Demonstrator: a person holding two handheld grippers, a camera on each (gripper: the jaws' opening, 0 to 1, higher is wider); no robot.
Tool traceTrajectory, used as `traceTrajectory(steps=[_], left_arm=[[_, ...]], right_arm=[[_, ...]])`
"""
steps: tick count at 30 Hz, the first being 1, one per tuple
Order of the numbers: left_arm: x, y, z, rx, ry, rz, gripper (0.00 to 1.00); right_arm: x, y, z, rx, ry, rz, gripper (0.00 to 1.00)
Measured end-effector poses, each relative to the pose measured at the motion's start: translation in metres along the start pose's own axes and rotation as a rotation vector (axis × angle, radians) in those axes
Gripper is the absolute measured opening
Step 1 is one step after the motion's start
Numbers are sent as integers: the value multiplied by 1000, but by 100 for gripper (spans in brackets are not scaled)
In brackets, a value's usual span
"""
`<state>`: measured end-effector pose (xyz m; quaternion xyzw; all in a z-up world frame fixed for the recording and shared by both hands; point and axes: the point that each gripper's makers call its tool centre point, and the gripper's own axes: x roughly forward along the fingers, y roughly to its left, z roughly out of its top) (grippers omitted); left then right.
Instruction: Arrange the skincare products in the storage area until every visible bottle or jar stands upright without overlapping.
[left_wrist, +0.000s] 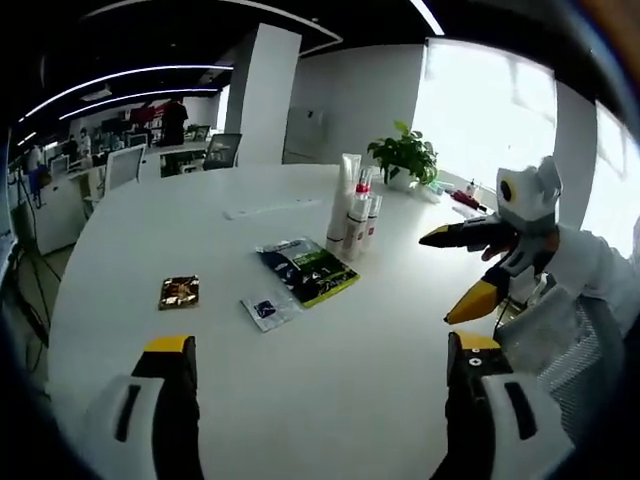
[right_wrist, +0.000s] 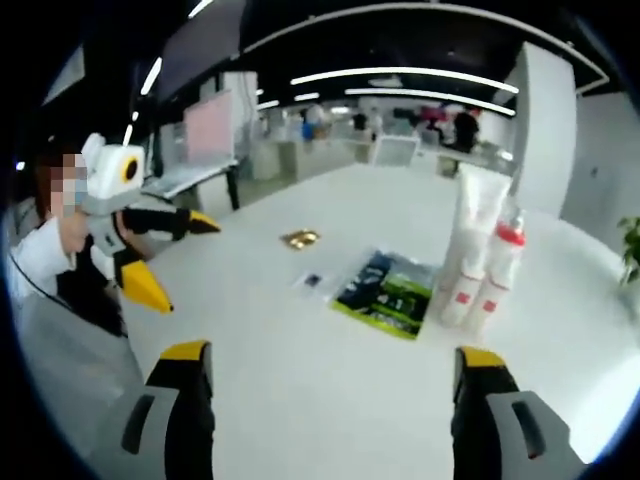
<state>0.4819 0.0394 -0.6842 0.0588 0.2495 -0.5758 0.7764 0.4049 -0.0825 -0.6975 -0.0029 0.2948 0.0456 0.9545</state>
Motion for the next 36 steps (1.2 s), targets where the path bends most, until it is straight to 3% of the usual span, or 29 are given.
traceTrajectory(steps=[15,36], left_arm=[[0,9,-3,-4,13,14,99],[-2,1,-10,-10,50,-14,99]], right_arm=[[4,3,-1,-17,-2,-6,100],[18,15,-8,-66,33,36,99]])
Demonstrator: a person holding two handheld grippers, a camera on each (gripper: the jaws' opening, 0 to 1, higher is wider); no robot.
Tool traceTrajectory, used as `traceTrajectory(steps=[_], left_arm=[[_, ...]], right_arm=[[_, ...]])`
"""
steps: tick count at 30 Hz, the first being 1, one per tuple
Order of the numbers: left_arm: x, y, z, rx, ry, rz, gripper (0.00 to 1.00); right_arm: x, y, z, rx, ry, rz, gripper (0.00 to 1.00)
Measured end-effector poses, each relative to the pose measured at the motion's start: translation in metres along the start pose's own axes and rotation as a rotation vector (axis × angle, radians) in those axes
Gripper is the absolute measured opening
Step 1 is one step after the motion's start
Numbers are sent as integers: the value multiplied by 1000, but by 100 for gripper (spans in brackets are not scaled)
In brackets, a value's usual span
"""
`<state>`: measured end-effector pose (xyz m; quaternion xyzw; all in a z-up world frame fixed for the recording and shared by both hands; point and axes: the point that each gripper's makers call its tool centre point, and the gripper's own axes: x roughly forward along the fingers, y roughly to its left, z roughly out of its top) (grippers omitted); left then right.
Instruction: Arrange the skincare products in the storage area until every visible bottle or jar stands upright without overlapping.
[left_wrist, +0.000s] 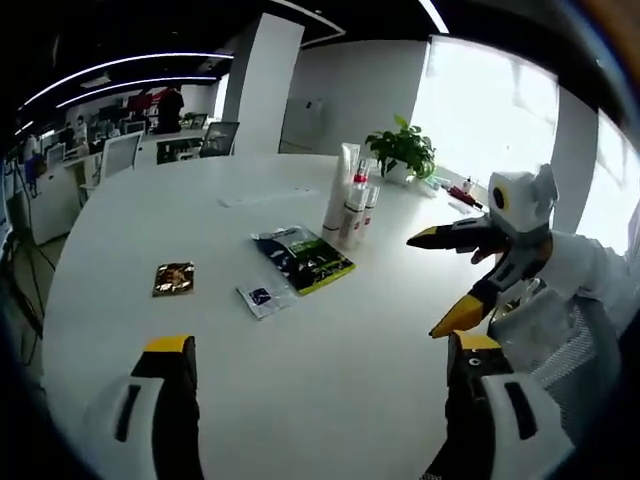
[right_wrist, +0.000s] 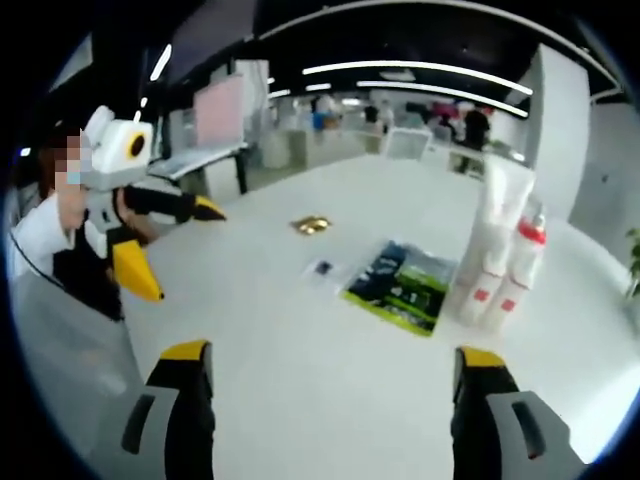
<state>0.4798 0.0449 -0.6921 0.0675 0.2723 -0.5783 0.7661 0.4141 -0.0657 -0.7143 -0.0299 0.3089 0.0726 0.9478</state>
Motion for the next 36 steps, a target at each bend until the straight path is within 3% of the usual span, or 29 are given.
traceTrajectory(steps=[3,6,12,27,36], left_arm=[[0,1,2,4,-9,3,99],[-1,1,4,1,-16,3,99],[-2,1,1,-11,-9,3,99],[-5,7,3,-27,-19,25,99],[-2,10,-1,-23,0,17,99]], right_arm=[[5,4,6,-14,1,21,99],[11,7,28,-45,-53,50,99],[29,3,52,-76,-69,66,99],[67,8,73,-159,-84,122,96],[92,8,71,-186,-38,155,93]])
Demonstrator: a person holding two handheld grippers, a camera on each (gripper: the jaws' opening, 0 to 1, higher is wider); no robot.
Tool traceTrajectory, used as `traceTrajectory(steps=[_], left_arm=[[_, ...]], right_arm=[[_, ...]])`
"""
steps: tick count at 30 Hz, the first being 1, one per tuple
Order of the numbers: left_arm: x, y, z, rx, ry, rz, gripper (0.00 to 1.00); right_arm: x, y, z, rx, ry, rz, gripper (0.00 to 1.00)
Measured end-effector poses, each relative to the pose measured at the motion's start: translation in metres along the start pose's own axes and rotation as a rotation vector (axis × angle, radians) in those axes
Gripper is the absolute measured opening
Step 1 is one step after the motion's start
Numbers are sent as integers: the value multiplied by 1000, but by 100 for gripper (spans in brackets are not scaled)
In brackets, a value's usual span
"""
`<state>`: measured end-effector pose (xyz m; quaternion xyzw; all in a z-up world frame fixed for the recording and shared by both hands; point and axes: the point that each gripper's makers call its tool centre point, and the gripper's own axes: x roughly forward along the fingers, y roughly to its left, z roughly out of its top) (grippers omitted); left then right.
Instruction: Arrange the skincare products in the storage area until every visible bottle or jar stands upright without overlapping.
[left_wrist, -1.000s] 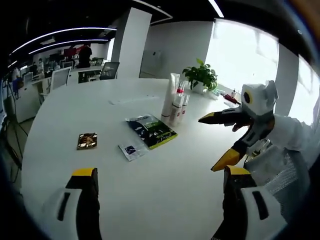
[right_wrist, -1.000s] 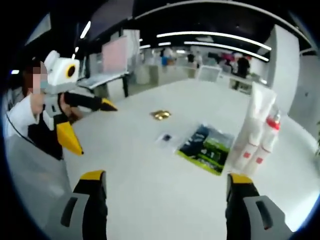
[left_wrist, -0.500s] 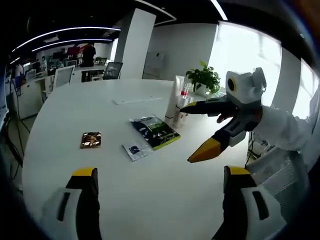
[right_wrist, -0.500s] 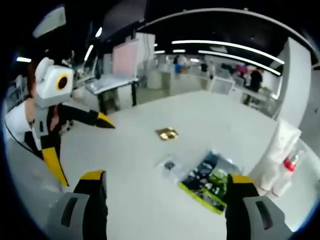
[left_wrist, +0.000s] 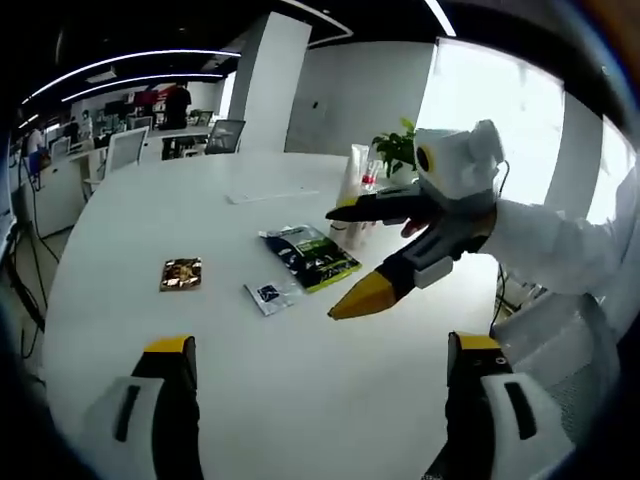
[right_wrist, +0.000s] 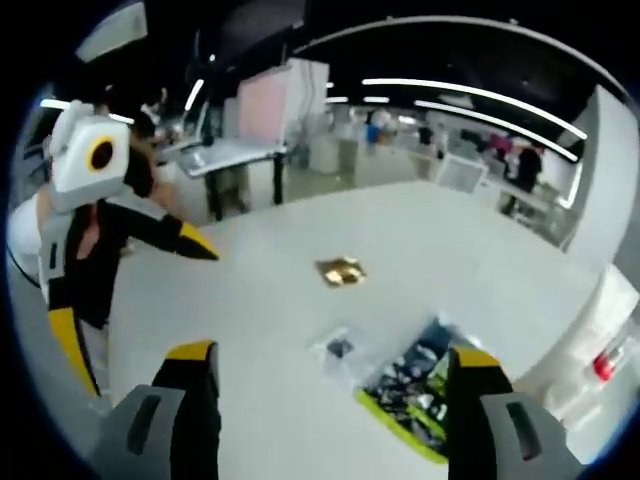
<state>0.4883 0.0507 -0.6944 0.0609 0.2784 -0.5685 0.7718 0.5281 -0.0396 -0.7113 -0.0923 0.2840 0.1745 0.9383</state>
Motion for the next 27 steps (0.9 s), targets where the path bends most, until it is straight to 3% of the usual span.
traceTrajectory(steps=[9,14,18,27], left_arm=[[1,5,-3,3,13,6,99],[1,4,-2,3,9,2,99],[0,6,-3,0,11,10,99],[1,1,-5,12,21,-7,99]], right_arm=[[25,-4,-1,11,26,13,89],[36,-3,-1,2,42,48,74],[44,-11,1,1,42,30,76],[64,-20,8,8,47,31,69]])
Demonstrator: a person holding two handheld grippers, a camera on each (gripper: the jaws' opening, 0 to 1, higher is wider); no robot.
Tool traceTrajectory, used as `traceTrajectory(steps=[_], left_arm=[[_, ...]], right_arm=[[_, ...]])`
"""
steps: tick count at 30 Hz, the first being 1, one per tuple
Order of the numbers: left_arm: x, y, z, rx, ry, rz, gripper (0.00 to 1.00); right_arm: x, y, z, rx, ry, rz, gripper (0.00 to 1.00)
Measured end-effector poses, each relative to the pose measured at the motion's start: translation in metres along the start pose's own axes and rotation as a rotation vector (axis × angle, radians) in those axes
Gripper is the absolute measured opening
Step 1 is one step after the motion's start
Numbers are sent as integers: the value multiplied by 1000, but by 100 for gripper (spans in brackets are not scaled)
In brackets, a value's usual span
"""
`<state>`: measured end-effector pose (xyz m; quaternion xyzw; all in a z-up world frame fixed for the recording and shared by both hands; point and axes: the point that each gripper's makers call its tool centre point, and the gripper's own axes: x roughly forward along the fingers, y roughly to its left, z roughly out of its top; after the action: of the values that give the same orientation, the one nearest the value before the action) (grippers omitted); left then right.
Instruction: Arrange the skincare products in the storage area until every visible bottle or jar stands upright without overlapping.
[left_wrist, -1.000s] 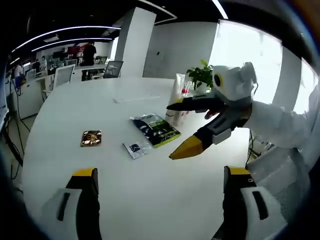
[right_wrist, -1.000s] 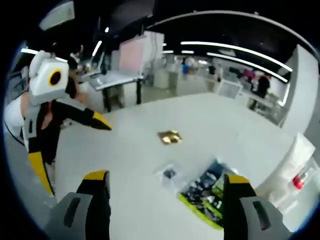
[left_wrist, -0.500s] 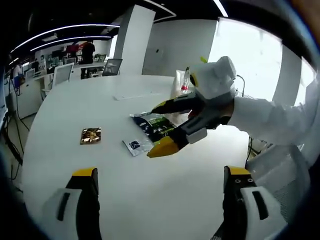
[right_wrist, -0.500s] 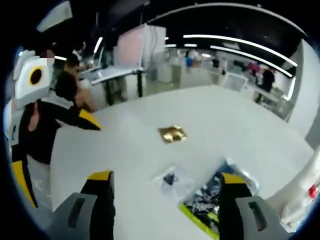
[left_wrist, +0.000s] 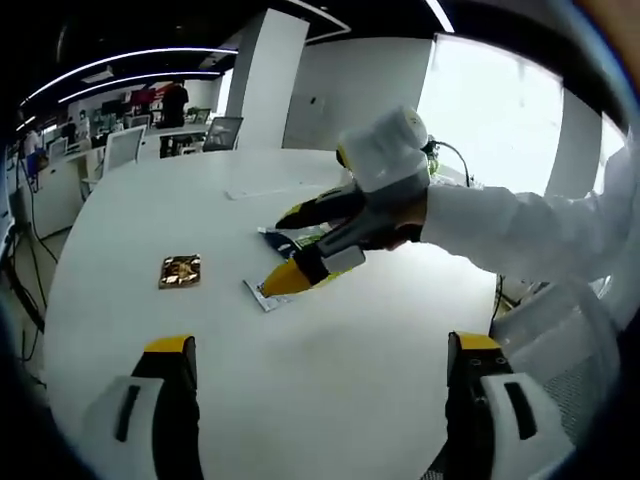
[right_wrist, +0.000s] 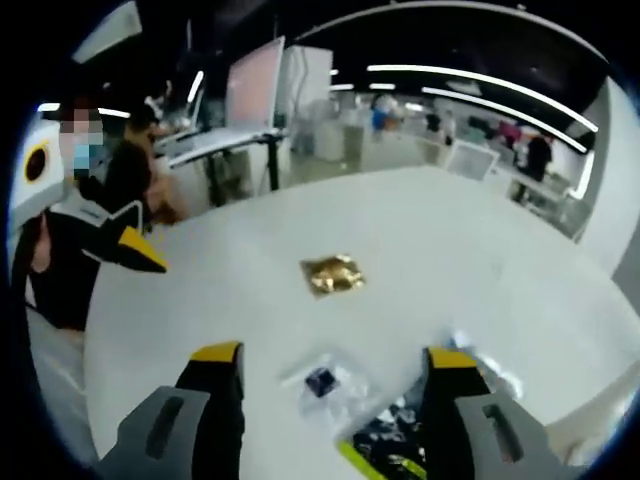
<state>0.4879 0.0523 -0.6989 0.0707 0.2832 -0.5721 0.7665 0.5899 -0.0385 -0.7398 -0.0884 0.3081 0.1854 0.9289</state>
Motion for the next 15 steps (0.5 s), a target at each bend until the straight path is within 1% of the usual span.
traceTrajectory(steps=[2,4,11,15], left_arm=[[0,1,0,0,0,1,99],[-1,1,0,-4,-2,4,99],[-1,2,-2,-18,2,3,99],[0,2,-3,-20,8,-2,99]], right_arm=[[5,-1,3,2,-3,4,68],[10,0,8,0,-20,17,67],[28,1,13,0,-17,33,59],[38,0,16,-8,-11,40,58]])
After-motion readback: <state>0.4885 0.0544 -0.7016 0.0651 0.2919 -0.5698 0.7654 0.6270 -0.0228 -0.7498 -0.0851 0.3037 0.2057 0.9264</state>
